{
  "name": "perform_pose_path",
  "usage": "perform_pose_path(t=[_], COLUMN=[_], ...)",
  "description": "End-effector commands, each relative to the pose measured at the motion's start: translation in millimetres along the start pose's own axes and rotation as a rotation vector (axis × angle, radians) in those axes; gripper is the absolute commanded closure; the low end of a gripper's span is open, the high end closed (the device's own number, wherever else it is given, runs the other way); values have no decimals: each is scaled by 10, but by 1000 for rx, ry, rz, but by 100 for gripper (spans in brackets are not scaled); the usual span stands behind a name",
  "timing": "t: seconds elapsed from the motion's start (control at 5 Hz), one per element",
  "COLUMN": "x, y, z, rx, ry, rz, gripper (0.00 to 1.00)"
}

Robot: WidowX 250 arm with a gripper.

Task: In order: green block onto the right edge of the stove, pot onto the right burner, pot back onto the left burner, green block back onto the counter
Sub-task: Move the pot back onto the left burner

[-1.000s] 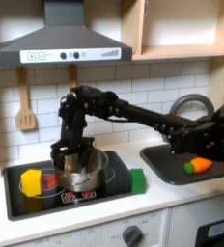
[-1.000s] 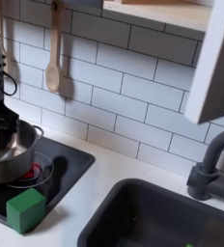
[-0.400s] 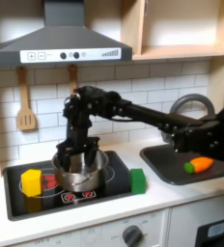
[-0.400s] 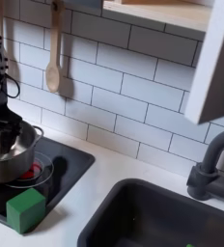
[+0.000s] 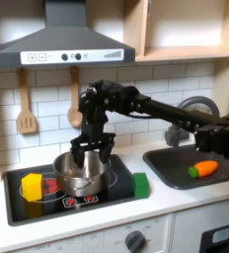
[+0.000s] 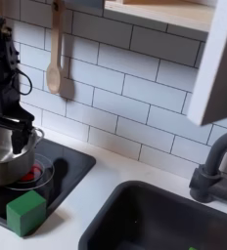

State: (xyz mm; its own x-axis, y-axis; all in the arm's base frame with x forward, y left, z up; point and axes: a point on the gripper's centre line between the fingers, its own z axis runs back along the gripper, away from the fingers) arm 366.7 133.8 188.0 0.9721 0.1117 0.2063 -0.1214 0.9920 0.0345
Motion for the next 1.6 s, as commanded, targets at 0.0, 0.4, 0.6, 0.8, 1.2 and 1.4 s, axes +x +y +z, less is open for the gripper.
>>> perform_pose_path(t=[0.0, 0.4, 0.6, 0.8, 1.2, 1.4], x=[-128, -395, -482, -555, -596, -623], y=[-201, -445, -529, -530, -530, -517], z=[121, 279, 327, 329, 253, 234], rx=[-20, -58, -79, -88, -98, -97], ry=[-29, -41, -47, -43, -28, -31], rz=[-48, -133, -207, -261, -332, -355], gripper=[0, 0, 0, 0, 0, 0])
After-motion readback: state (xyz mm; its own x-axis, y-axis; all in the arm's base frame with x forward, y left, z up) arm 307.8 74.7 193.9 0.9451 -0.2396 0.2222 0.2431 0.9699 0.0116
